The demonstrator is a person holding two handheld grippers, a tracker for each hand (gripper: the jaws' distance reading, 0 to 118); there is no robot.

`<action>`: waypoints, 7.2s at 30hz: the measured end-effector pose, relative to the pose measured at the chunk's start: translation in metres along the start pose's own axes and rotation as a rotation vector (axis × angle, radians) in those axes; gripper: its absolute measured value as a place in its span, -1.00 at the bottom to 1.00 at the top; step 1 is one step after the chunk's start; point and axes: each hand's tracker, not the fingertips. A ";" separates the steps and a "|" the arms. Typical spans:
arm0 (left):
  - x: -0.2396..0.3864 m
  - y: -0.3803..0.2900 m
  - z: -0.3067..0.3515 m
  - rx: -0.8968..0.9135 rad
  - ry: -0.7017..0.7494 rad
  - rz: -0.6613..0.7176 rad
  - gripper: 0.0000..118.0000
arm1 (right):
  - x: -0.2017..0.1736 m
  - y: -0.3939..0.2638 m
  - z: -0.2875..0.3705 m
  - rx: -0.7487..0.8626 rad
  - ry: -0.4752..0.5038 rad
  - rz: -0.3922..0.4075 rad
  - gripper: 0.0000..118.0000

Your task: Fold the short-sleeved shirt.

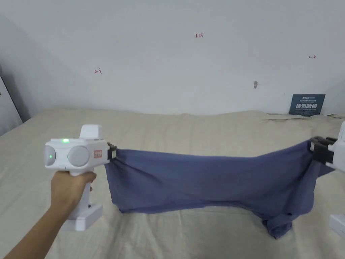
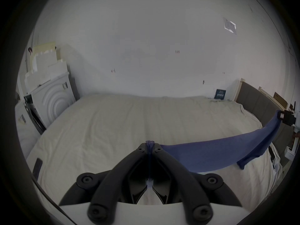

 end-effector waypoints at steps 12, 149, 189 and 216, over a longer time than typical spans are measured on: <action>-0.022 -0.151 0.049 -0.145 0.005 0.088 -0.98 | -0.019 -0.133 0.082 -0.142 0.044 -0.122 -0.96; -0.004 -0.278 0.153 -0.406 -0.019 0.051 -0.90 | -0.053 -0.298 0.187 -0.533 -0.186 -0.171 0.51; -0.010 -0.191 0.050 -0.330 0.039 0.008 -0.90 | -0.047 -0.188 0.060 -0.440 -0.106 -0.053 -0.83; 0.005 -0.182 0.017 -0.368 0.060 0.036 0.98 | -0.062 -0.154 0.039 -0.390 -0.113 -0.061 0.52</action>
